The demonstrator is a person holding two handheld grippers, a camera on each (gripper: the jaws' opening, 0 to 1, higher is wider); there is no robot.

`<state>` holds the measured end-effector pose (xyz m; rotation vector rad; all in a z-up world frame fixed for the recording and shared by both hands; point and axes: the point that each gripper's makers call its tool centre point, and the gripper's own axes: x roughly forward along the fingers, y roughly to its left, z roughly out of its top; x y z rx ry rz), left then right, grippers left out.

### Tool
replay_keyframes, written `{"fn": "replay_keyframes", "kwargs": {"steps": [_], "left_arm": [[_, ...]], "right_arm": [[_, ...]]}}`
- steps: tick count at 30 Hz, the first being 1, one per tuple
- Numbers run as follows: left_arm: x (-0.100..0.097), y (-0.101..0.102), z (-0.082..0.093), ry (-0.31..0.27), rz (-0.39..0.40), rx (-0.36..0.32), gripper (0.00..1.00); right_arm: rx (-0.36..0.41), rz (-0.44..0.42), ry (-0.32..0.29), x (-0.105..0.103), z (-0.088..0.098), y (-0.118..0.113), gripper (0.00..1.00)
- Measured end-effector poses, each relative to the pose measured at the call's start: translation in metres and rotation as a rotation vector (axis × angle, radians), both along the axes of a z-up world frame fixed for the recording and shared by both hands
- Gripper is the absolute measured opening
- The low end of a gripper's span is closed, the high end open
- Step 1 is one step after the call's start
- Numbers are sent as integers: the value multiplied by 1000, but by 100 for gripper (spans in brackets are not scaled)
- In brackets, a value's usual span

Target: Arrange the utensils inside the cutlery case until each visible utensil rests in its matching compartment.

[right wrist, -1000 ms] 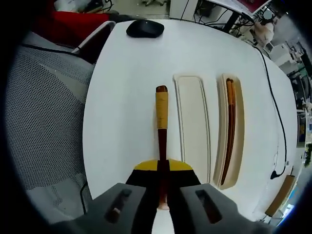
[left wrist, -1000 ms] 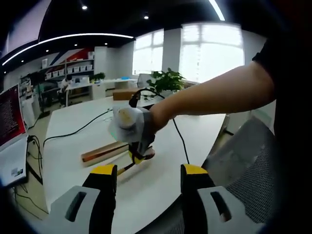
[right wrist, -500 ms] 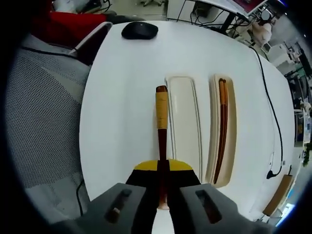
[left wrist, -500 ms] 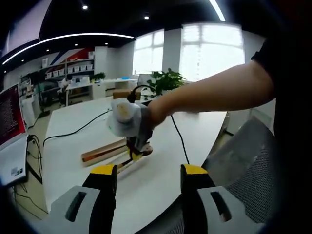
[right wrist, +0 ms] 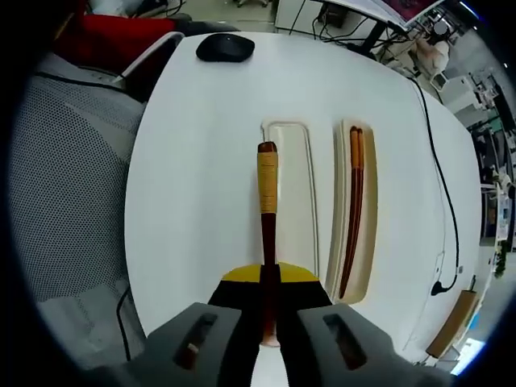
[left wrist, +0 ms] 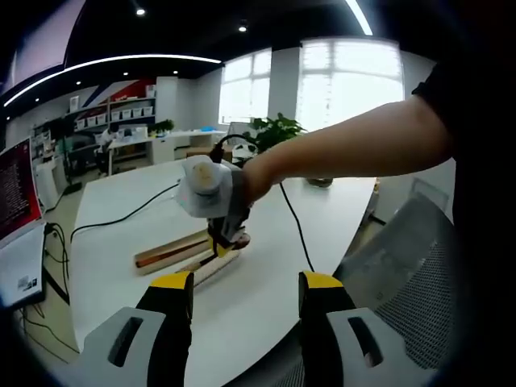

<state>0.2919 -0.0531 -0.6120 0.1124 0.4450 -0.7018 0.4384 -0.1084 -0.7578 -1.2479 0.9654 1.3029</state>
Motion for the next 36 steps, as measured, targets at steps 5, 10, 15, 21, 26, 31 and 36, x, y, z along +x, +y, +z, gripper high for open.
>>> {"fn": "replay_keyframes", "kwargs": {"steps": [5, 10, 15, 21, 26, 31, 36], "left_arm": [[0, -1, 0, 4, -3, -2, 54], [0, -2, 0, 5, -10, -2, 54], [1, -1, 0, 5, 2, -6, 54], [0, -1, -1, 8, -4, -3, 53], [1, -2, -2, 14, -4, -5, 53], [1, -1, -2, 18, -2, -6, 53], [2, -1, -2, 19, -1, -11, 53]], "right_arm": [[9, -13, -7, 9, 6, 0, 1], [24, -29, -17, 15, 11, 2, 1], [14, -27, -28, 20, 12, -2, 1], [27, -40, -51, 31, 19, -1, 1], [42, -52, -63, 40, 23, 0, 1], [61, -86, -68, 53, 28, -2, 1], [67, -97, -72, 59, 29, 0, 1]]}}
